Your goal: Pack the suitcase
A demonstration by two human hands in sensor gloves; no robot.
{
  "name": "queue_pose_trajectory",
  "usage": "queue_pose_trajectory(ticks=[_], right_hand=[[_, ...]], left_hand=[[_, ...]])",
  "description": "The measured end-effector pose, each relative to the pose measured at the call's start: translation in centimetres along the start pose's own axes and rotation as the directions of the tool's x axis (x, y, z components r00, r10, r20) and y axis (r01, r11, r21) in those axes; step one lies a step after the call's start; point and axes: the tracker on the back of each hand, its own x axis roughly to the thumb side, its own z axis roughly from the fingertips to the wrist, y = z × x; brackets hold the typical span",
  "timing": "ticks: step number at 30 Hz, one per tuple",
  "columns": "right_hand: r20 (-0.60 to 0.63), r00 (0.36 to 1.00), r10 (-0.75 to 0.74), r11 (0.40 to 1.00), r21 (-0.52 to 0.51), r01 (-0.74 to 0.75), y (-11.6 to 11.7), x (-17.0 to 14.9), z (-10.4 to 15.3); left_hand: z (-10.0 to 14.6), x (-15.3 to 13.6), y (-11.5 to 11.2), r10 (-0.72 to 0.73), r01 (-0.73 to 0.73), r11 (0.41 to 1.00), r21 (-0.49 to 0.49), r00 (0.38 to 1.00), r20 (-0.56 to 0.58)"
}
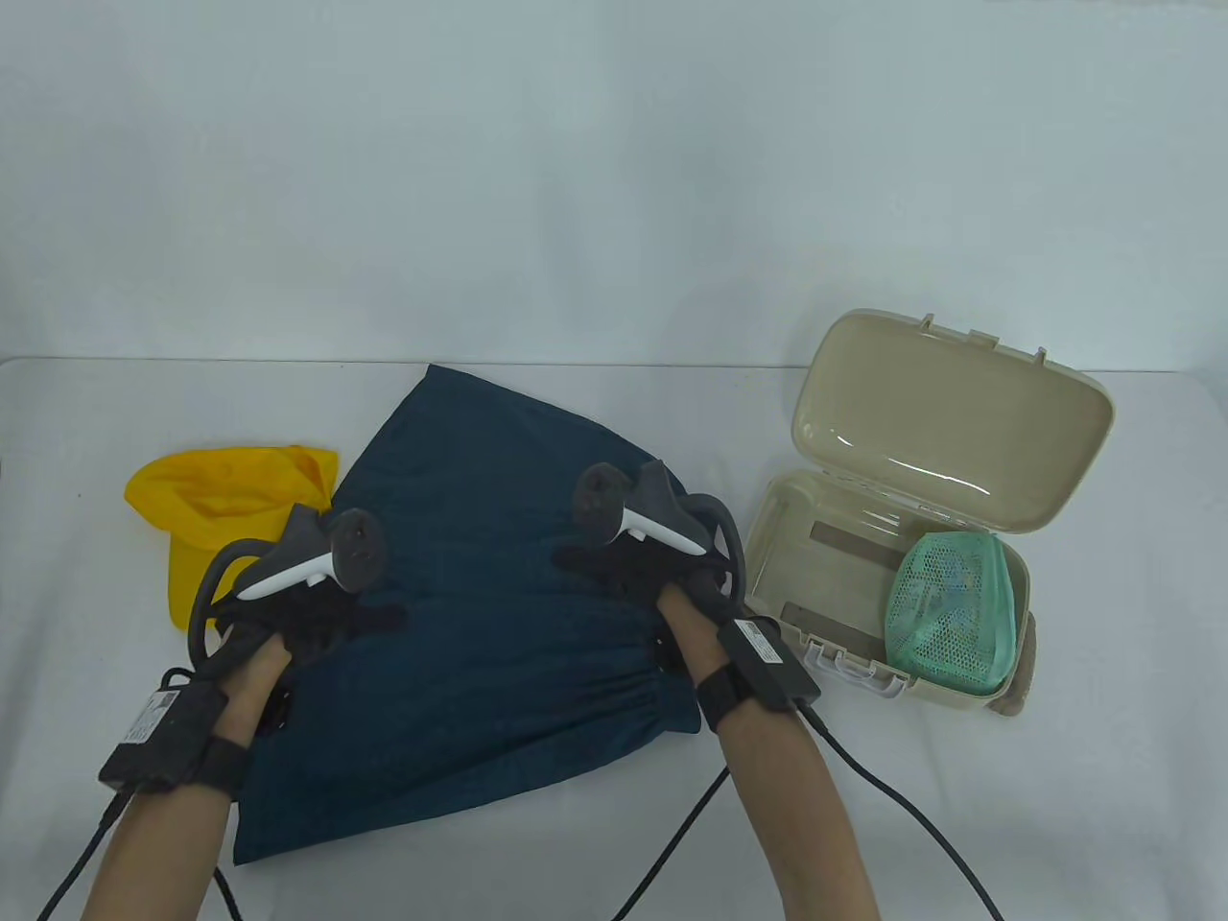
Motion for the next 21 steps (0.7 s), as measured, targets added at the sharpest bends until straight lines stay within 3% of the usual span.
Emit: queue_pose_trajectory(ticks=[8, 13, 21], right_hand=[[0.138, 0.978, 0.159, 0.987, -0.009, -0.16, 1.5, 1.1, 6.0], [0.159, 0.966, 0.203, 0.978, 0.012, -0.207, 3.5, 0.2, 7.8], [0.177, 0.948, 0.265, 0.955, 0.084, -0.283, 8.0, -1.3, 9.1]], left_hand=[[5.6, 2.3, -2.4, -0.224, 0.228, 0.971, -0.071, 0.972, 0.066], [6.5, 4.0, -4.4, -0.368, 0.381, 0.913, -0.145, 0.923, 0.111], [6.2, 6.5, -8.5, -0.441, 0.488, 0.818, -0.305, 0.872, 0.212]])
